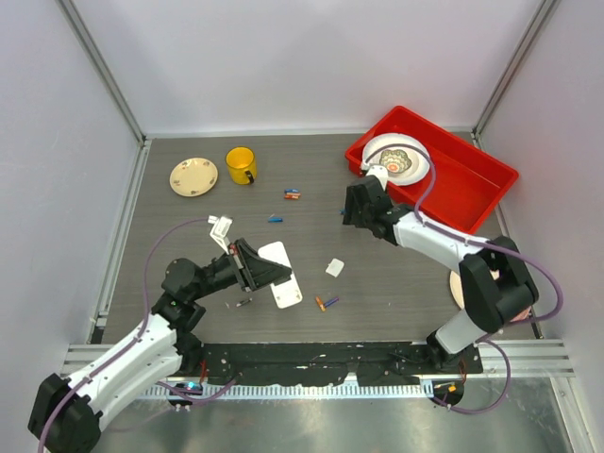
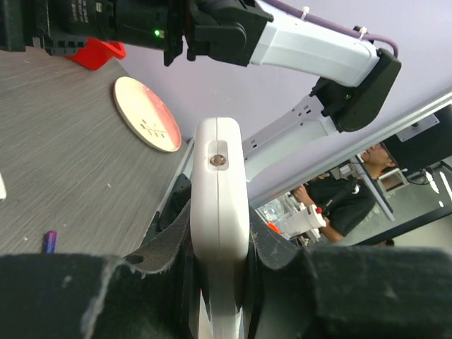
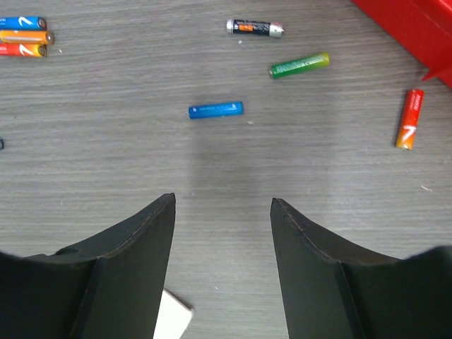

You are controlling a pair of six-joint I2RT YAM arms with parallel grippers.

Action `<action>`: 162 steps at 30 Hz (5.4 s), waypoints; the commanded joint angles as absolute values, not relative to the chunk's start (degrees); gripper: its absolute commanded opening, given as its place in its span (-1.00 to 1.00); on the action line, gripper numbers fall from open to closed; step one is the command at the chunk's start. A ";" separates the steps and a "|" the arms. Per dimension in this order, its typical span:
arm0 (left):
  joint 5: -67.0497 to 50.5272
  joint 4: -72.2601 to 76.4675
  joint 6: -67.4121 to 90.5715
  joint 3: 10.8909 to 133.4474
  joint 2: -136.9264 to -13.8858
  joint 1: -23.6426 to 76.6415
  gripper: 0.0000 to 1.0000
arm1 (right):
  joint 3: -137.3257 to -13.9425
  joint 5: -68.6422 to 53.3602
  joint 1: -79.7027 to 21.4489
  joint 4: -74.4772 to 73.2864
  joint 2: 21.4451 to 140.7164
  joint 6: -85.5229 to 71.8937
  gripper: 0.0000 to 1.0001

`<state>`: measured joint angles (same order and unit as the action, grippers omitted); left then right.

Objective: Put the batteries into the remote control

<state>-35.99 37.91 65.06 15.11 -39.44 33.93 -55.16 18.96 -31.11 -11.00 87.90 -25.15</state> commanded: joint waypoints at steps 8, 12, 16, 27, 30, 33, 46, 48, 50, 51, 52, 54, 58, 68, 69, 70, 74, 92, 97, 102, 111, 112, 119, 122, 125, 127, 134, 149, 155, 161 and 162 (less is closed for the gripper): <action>-29.97 26.37 59.06 15.73 -32.17 33.57 -0.99 | -69.16 19.95 -31.38 -13.53 100.80 -23.03 0.61; -29.97 27.85 59.94 15.12 -32.69 33.57 -0.99 | -73.46 21.53 -31.38 -15.38 104.93 -22.15 0.62; -30.06 28.91 60.47 14.50 -33.22 33.57 -0.99 | -75.41 21.80 -31.29 -15.47 108.45 -21.45 0.62; -29.18 30.76 61.70 12.40 -32.52 33.57 -0.99 | -78.05 22.67 -30.67 -16.35 113.03 -19.95 0.57; -29.18 31.02 61.79 12.39 -32.69 33.57 -0.99 | -78.40 22.41 -30.59 -16.35 113.64 -19.69 0.55; -29.35 31.55 61.87 12.48 -33.31 33.57 -0.99 | -78.66 21.80 -30.50 -16.26 114.43 -19.51 0.52; -28.92 32.08 61.96 12.13 -33.66 33.57 -0.99 | -78.13 19.16 -29.18 -15.12 116.19 -20.21 0.30; -28.83 32.34 62.05 12.13 -34.01 33.57 -0.99 | -77.43 18.98 -29.18 -14.85 115.93 -20.30 0.23; -28.83 32.52 62.05 12.13 -34.28 33.57 -0.99 | -76.82 18.90 -29.27 -14.59 115.84 -20.48 0.16; -28.83 32.61 62.14 12.13 -34.36 33.57 -0.99 | -76.56 18.72 -29.18 -14.42 115.75 -20.65 0.13; -28.83 32.69 62.14 12.13 -34.45 33.57 -0.99 | -76.38 18.72 -29.18 -14.24 115.75 -20.83 0.10; -28.65 32.78 62.14 12.13 -34.54 33.58 -0.99 | -75.33 18.11 -29.18 -13.98 115.23 -21.53 -0.03; -28.48 32.70 62.31 11.95 -34.54 33.57 -0.99 | -72.52 18.11 -29.18 -12.22 112.86 -23.63 -0.28; -24.96 29.62 60.56 12.13 -32.35 33.57 -0.99 | -64.51 23.73 -37.34 -15.02 101.70 -35.21 -0.81; -24.44 29.45 60.47 12.13 -32.17 33.57 -1.00 | -64.25 23.64 -39.09 -15.29 101.43 -36.46 -0.82; -24.17 29.18 60.47 12.04 -32.08 33.57 -0.99 | -63.90 23.29 -40.16 -15.29 101.08 -38.04 -0.82; -22.68 27.86 60.38 11.78 -30.77 33.57 -0.99 | -63.19 25.12 -45.34 -14.94 101.33 -44.82 -0.86; -17.32 18.55 59.94 10.55 -18.90 33.58 -0.99 | -70.31 29.45 -53.61 -25.48 111.00 -52.65 -0.53; -17.23 17.14 59.94 10.63 -17.32 33.57 -0.99 | -70.58 26.90 -53.61 -25.58 111.01 -52.03 -0.14; -17.14 16.44 59.85 10.63 -16.96 33.57 -0.99 | -70.75 25.40 -53.61 -25.49 110.66 -51.77 0.00; -18.28 16.08 59.85 11.16 -17.93 33.57 -0.99 | -68.56 23.29 -53.61 -22.41 107.41 -50.71 0.36; -18.19 16.00 59.85 11.25 -17.84 33.57 -0.99 | -68.64 23.47 -53.70 -22.50 106.97 -50.19 0.36; -17.58 13.81 59.50 11.95 -15.73 33.57 -0.99 | -66.36 29.35 -53.61 -20.23 97.83 -35.75 0.36; -17.67 12.92 58.89 12.39 -15.47 33.57 -0.99 | -63.82 26.04 -52.83 -13.57 95.02 -20.20 0.29; -17.40 13.01 58.36 12.39 -15.38 33.57 -0.99 | -60.65 18.29 -52.12 -6.28 93.69 -10.84 0.16; -17.49 13.09 58.18 12.39 -15.29 33.57 -0.99 | -57.50 16.28 -51.42 -1.43 93.52 -3.98 0.12; -19.16 15.21 59.24 11.34 -15.91 33.57 -0.99 | -66.45 0.80 -48.34 -9.94 100.37 5.27 0.11; -19.51 16.34 59.41 10.63 -17.75 33.57 -0.99 | -65.65 -2.29 -47.20 -10.72 104.23 6.68 -0.03; -19.60 16.00 59.15 10.90 -17.76 33.57 -0.99 | -67.15 -0.27 -47.11 -10.72 105.91 6.15 -0.14; -19.42 15.21 58.97 10.99 -17.31 33.57 -0.99 | -68.03 -0.18 -47.11 -10.90 107.58 5.89 -0.17; -19.42 15.12 59.06 10.99 -17.14 33.57 -0.99 | -68.11 -0.18 -47.11 -10.90 107.75 5.89 -0.18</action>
